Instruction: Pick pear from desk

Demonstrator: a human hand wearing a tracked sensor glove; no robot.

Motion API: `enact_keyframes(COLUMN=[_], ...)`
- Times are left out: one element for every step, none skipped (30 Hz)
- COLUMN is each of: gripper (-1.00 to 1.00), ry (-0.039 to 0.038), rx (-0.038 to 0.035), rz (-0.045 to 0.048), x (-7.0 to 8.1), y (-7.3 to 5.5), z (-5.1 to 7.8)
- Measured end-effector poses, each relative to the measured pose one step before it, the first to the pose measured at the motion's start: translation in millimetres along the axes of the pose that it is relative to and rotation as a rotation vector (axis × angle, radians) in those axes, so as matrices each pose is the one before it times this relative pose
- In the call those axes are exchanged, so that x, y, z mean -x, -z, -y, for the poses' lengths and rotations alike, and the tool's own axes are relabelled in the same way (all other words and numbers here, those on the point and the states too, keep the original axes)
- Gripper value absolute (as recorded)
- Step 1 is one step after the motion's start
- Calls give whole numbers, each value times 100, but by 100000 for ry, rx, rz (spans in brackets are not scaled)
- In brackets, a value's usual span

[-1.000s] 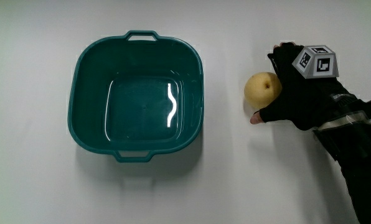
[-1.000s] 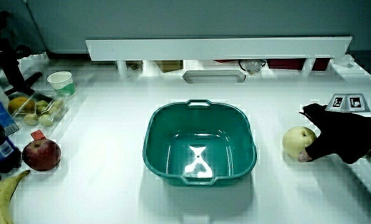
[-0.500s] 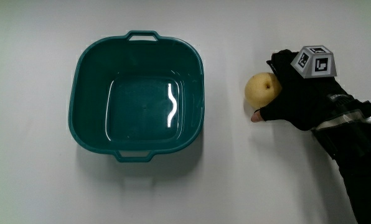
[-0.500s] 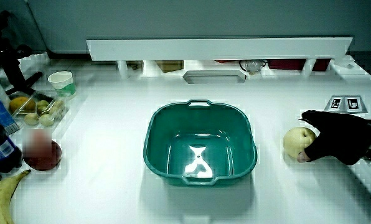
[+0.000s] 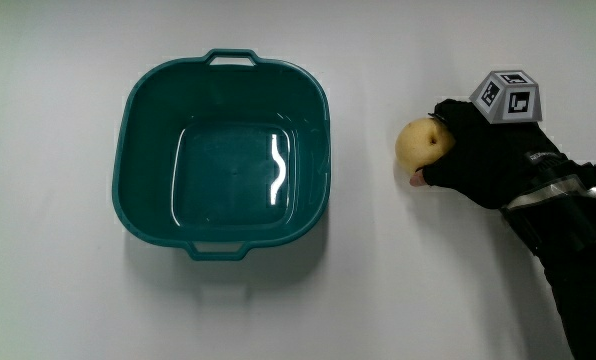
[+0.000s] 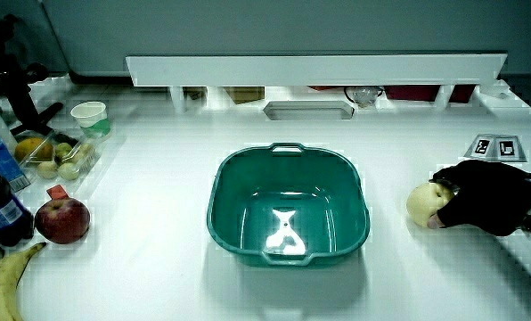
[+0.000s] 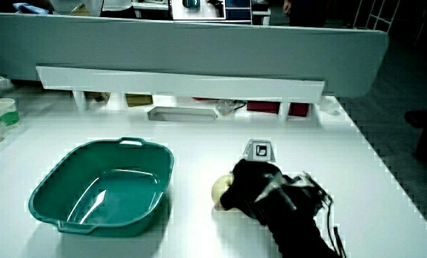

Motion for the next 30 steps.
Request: enact_keyframes(gripper=[0, 0, 0, 0, 0, 0, 0, 0, 0, 0, 0, 0, 3, 6, 8, 11, 14, 17, 19, 22, 25, 28, 31, 33, 36, 39, 42, 44, 47, 50], ry=[897, -480, 580, 72, 243, 1539, -288, -714, -240, 1118, -289, -434, 799, -742, 189, -475, 7, -542, -300, 35, -182, 320, -1726, 1248, -492, -618, -697, 432, 1263, -945], rx=[602, 289, 171, 352, 1213, -746, -400, 1364, 625, -1178, -140, 608, -373, 839, -1594, -303, -186, -59, 1176, 296, 22, -1933, -148, -519, -855, -769, 168, 166, -415, -597], rz=[-227, -929, 271, -438, -464, 987, 259, -589, -312, 519, 622, -287, 1013, -805, 260, 331, -801, 334, -382, 218, -960, 151, -49, -593, 84, -381, -183, -451, 110, -169], x=[-191, -65, -156, -12, -138, -51, 5, 77, -12, -96, -18, 76, -30, -21, -53, 20, -28, 89, -43, 12, -68, -21, 79, -239, 56, 21, 2, -80, -178, 108], y=[128, 63, 158, 49, 173, 75, 66, 35, 56, 42, 36, -24, 3, 15, -19, -31, -31, -95, 62, 17, 11, -96, -57, 118, -101, -45, 0, 33, 122, -61], z=[-296, -153, -273, -36, -295, -136, -103, 16, -51, -137, -103, 25, -78, -39, -18, 55, 10, 86, -139, -30, -55, 36, 97, -235, 141, 80, -23, -79, -213, 112])
